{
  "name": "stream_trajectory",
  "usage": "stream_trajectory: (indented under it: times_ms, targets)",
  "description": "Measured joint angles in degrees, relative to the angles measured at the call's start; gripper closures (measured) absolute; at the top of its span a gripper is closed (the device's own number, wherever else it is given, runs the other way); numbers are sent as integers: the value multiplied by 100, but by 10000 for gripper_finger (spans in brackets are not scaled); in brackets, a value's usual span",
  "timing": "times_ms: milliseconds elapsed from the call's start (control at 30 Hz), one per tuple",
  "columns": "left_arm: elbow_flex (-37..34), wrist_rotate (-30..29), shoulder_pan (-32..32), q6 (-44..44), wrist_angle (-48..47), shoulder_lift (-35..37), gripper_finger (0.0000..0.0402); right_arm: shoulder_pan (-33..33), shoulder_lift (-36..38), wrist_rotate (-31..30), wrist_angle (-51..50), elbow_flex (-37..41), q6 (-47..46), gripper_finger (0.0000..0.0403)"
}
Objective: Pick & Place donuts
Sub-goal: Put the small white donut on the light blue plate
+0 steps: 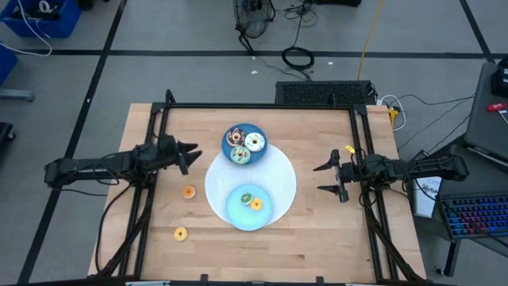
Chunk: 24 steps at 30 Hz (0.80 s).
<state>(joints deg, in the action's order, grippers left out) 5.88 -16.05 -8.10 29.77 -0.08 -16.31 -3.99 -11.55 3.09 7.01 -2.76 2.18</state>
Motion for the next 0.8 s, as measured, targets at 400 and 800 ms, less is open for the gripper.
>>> stream_trajectory:
  times_ms: [400,800]
  targets:
    - [2222,417,-1388,2438,-4965,-2383,167,0,2,-2,-1,0,-1,114]
    - [2456,458,-2291,2001,-4813,-4532,167,0,2,-2,2,0,-1,114]
